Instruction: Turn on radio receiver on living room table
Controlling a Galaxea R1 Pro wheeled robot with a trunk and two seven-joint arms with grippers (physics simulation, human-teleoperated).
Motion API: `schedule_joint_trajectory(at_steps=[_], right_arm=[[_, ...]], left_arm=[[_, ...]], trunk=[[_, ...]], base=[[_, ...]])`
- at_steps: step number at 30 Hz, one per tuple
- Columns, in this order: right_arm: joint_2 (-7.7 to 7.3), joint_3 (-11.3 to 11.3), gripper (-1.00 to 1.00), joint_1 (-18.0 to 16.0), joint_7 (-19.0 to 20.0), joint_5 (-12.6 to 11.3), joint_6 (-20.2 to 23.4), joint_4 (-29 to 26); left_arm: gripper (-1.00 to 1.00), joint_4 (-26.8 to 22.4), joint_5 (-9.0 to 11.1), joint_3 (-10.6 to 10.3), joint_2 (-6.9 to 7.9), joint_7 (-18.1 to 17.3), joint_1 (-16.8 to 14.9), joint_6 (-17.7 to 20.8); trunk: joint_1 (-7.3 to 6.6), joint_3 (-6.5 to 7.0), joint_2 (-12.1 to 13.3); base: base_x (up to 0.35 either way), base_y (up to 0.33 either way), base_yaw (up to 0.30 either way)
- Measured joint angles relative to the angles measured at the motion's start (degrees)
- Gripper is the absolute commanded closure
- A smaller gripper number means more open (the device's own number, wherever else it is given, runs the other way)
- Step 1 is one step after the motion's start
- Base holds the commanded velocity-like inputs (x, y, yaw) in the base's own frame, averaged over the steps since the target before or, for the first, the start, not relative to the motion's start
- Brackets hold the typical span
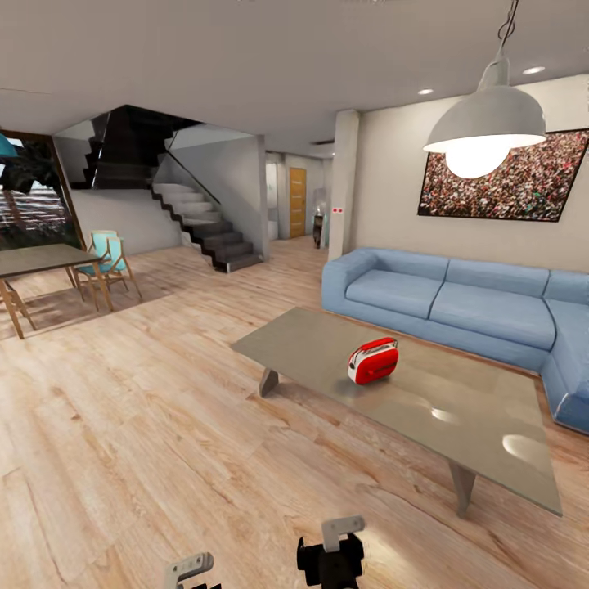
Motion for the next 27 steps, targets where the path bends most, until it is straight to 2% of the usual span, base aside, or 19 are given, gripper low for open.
schedule_joint_trajectory(at_steps=[4,7,11,27], right_arm=[[0.18,1.5,-1.0,0.0,0.0,0.0,0.1,-0.1],[0.19,4.0,-1.0,0.0,0.0,0.0,0.1,-0.1],[0.2,5.1,-1.0,0.0,0.0,0.0,0.1,-0.1],[0.21,5.4,-1.0,0.0,0.0,0.0,0.2,-0.2]], left_arm=[[-1.0,0.0,0.0,0.0,0.0,0.0,0.0,0.0],[-1.0,0.0,0.0,0.0,-0.05,0.0,0.0,0.0],[-1.0,0.0,0.0,0.0,-0.08,0.0,0.0,0.0],[-1.0,0.0,0.0,0.0,-0.09,0.0,0.0,0.0]], trunk=[[0.0,0.02,0.0],[0.0,-0.01,0.0],[0.0,-0.26,0.0],[0.0,-1.73,0.0]], base=[[0.0,0.0,-0.002],[0.0,0.0,0.0],[0.0,0.0,0.0],[0.0,0.0,0.0]])
